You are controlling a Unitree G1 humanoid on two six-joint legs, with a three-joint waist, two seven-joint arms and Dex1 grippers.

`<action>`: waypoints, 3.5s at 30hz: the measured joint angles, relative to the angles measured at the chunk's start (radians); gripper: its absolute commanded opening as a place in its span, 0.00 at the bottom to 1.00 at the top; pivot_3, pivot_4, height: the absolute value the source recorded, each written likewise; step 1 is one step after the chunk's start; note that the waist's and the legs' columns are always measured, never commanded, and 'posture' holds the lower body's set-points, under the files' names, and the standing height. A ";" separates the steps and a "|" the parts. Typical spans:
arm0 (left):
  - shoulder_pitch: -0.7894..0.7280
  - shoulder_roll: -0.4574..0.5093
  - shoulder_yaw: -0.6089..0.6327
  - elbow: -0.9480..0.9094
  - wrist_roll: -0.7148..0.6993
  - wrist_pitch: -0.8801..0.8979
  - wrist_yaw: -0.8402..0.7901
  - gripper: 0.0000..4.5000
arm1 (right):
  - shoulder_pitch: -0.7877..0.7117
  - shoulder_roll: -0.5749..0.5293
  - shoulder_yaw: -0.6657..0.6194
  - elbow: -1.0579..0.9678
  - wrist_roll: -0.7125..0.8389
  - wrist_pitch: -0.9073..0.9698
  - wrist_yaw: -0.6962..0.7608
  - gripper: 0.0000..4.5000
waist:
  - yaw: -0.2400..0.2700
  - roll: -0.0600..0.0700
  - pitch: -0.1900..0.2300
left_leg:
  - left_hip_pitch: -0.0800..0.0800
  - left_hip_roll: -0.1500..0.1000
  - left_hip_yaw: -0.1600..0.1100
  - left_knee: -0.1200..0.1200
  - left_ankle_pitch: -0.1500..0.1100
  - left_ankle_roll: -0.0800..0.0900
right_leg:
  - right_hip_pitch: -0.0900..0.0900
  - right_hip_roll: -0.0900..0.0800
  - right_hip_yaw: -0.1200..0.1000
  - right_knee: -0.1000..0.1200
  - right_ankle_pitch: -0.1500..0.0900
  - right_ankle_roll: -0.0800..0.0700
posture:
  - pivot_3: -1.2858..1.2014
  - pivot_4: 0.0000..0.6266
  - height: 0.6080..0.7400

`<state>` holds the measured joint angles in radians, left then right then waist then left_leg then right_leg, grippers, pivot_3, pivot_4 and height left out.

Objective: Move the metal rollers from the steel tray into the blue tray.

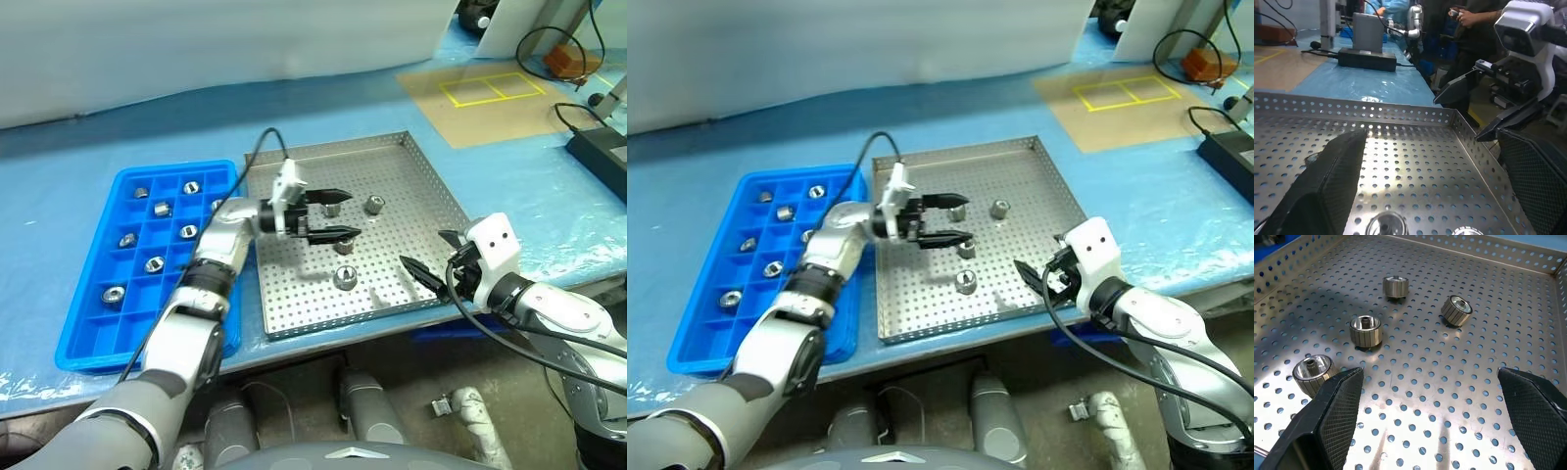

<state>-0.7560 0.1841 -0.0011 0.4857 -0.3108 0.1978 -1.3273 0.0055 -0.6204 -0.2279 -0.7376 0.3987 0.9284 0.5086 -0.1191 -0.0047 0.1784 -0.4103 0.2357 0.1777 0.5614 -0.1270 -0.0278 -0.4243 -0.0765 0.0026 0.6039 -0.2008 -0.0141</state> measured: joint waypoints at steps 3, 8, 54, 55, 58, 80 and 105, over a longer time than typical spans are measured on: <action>0.068 0.044 -0.016 -0.122 -0.007 0.056 0.035 0.99 | -0.033 0.000 0.037 0.018 0.008 0.000 0.009 1.00 | 0.006 0.000 0.000 | 0.000 -0.002 0.000 0.001 0.000 0.000 | 0.001 0.000 0.000 0.000 -0.003 0.005 | 0.30 0.24 1.00; 0.103 0.041 -0.133 -0.175 0.021 0.043 0.025 0.99 | -0.089 0.000 0.079 0.077 0.009 -0.009 0.013 1.00 | 0.032 0.000 0.000 | 0.000 -0.004 0.000 0.001 0.000 0.000 | 0.000 -0.001 0.000 -0.001 -0.004 0.006 | 0.30 0.24 1.00; -0.276 -0.130 -0.219 0.770 0.415 -0.537 0.258 0.99 | -0.016 0.015 0.054 0.062 -0.042 -0.078 -0.121 1.00 | -0.008 0.001 0.000 | -0.004 -0.014 0.000 0.003 -0.007 0.006 | 0.000 -0.013 0.001 -0.002 -0.004 0.008 | 0.23 0.24 1.00; -0.276 -0.133 -0.218 0.772 0.416 -0.537 0.267 0.99 | -0.013 0.015 0.054 0.062 -0.043 -0.078 -0.121 1.00 | -0.008 0.001 0.000 | -0.004 -0.014 0.000 0.003 -0.007 0.007 | 0.000 -0.013 0.001 -0.002 -0.005 0.009 | 0.23 0.24 1.00; -0.276 -0.138 -0.211 0.778 0.417 -0.537 0.289 0.86 | -0.012 0.015 0.054 0.062 -0.044 -0.078 -0.121 1.00 | -0.009 0.001 0.000 | -0.004 -0.015 0.000 0.003 -0.007 0.007 | 0.000 -0.013 0.001 -0.002 -0.005 0.009 | 0.23 0.24 1.00; -0.281 -0.140 -0.191 0.786 0.440 -0.538 0.316 0.43 | -0.025 0.015 0.054 0.062 -0.055 -0.091 -0.123 1.00 | -0.010 0.000 0.000 | -0.005 -0.015 0.000 0.003 -0.008 0.007 | 0.000 -0.013 0.000 -0.002 -0.005 0.010 | 0.24 0.24 1.00; -0.092 0.106 -0.107 0.326 0.279 -0.466 0.030 0.43 | -0.302 0.001 0.261 0.312 -0.076 -0.230 0.066 1.00 | 0.012 0.001 0.000 | -0.004 -0.012 0.000 0.001 -0.007 0.007 | 0.000 -0.014 0.000 0.000 -0.005 0.009 | 0.37 0.24 1.00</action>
<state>-0.8482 0.2901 -0.1076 0.8121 -0.0314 -0.2682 -1.2972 -0.2963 -0.6196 0.0329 -0.4256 0.3232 0.6980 0.5749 -0.1072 -0.0039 0.1782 -0.4145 0.2235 0.1776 0.5627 -0.1344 -0.0209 -0.4246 -0.0910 0.0029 0.6040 -0.2054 -0.0055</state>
